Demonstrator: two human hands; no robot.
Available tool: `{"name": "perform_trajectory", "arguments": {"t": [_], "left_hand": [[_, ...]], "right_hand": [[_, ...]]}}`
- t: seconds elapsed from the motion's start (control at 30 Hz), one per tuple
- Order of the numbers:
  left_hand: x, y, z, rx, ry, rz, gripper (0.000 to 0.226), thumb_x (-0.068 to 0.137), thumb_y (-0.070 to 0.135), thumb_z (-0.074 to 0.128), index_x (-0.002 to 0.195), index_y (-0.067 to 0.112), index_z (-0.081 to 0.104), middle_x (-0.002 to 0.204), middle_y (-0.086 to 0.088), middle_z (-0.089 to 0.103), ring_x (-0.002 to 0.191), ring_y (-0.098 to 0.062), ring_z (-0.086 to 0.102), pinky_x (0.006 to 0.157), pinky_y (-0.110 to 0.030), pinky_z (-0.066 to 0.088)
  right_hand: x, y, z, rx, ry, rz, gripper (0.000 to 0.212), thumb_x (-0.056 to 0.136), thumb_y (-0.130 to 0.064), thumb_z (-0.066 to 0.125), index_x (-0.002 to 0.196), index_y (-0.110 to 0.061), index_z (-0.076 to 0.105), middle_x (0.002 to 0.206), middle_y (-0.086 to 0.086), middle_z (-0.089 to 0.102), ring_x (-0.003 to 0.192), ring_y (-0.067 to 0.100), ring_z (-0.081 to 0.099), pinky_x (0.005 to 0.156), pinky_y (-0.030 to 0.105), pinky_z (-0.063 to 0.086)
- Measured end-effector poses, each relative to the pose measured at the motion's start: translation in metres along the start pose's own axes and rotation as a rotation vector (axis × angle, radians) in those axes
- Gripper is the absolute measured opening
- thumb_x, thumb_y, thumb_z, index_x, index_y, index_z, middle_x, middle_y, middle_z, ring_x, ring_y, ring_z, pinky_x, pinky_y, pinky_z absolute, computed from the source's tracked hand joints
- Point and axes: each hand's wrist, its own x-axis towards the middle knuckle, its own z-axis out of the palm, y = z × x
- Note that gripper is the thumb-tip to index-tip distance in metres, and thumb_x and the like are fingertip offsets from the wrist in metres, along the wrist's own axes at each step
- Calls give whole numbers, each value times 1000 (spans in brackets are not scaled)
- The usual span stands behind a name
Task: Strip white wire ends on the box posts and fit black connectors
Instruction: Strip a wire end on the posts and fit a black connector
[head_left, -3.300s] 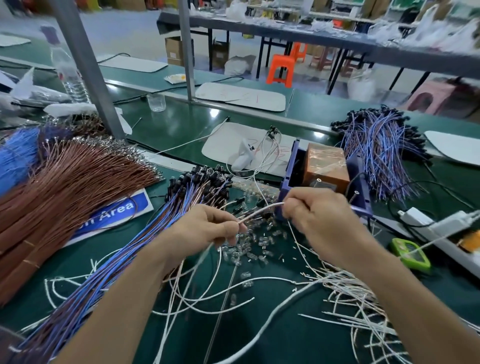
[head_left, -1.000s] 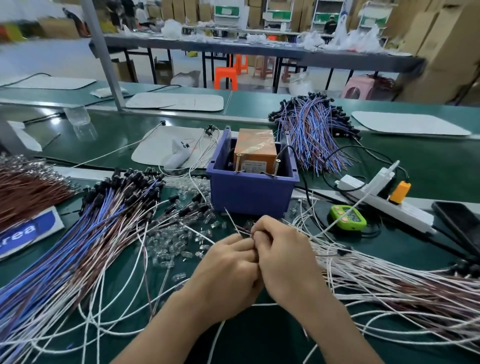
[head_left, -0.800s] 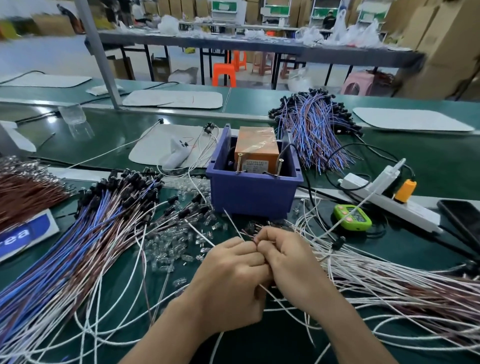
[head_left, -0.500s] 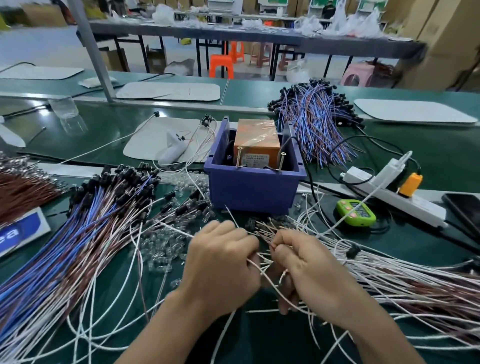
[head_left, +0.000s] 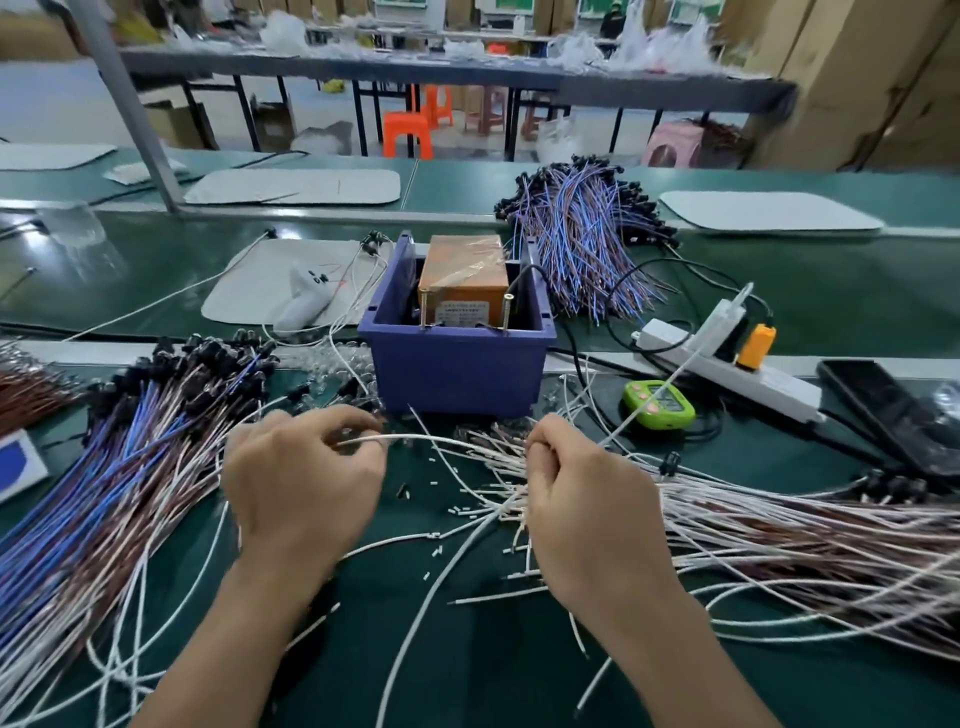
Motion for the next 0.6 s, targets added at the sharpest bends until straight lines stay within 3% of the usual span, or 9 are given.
{"name": "perform_trajectory", "arguments": {"t": [0.07, 0.17, 0.27, 0.3, 0.37, 0.47, 0.53, 0.6], "left_hand": [[6, -3, -6, -107, -95, -135, 12, 64, 45, 60, 65, 47, 72, 62, 13, 67, 72, -22, 62, 78, -39, 55], [12, -7, -8, -292, -168, -344, 15, 57, 46, 67, 69, 49, 76, 59, 17, 70, 69, -17, 66, 68, -36, 54], [18, -11, -7, -645, -278, -494, 10, 62, 26, 73, 67, 26, 81, 55, 0, 65, 54, -17, 53, 52, -27, 40], [20, -11, -8, -793, -330, -526, 13, 70, 17, 69, 69, 19, 82, 55, -4, 60, 50, -15, 48, 51, -28, 35], [23, -14, -11, -1090, -399, -618, 23, 78, 5, 62, 73, 14, 82, 60, -2, 62, 51, -11, 53, 57, -25, 40], [28, -22, -16, -1557, -434, -745, 19, 78, 11, 64, 87, 15, 80, 78, 5, 72, 64, -5, 67, 63, -17, 47], [28, -25, -17, -1729, -427, -756, 17, 82, 14, 63, 91, 17, 77, 83, 9, 73, 69, -1, 68, 63, -17, 44], [27, -25, -14, -1826, -399, -762, 17, 88, 15, 61, 92, 18, 77, 90, 11, 75, 75, 2, 70, 66, -19, 44]], "right_hand": [[2, 0, 1, -41, 64, 35, 21, 103, -26, 46, 83, -26, 50, 53, -4, 50, 50, 21, 46, 53, 36, 32], [4, 3, 4, -38, 90, 67, 20, 103, -25, 46, 83, -27, 49, 53, -6, 49, 50, 23, 47, 52, 34, 32], [5, 6, 10, 11, 60, 81, 22, 104, -25, 46, 83, -28, 46, 54, -7, 46, 49, 13, 43, 48, 30, 25], [4, 7, 13, 33, 38, 79, 22, 105, -25, 45, 83, -27, 47, 54, -7, 47, 50, 11, 44, 48, 28, 25], [3, 7, 17, 82, -6, 64, 23, 105, -24, 45, 83, -27, 48, 57, -8, 49, 54, 10, 47, 50, 29, 26], [-2, 3, 24, 151, -41, -17, 22, 105, -25, 44, 84, -29, 47, 58, -9, 49, 55, 12, 49, 50, 26, 32], [-5, 1, 30, 221, -80, -73, 22, 105, -23, 45, 85, -31, 47, 56, -11, 47, 58, 11, 51, 51, 23, 36], [-8, -1, 35, 317, -141, -87, 21, 105, -23, 44, 87, -31, 49, 55, -13, 47, 56, 9, 48, 48, 22, 31]]}}
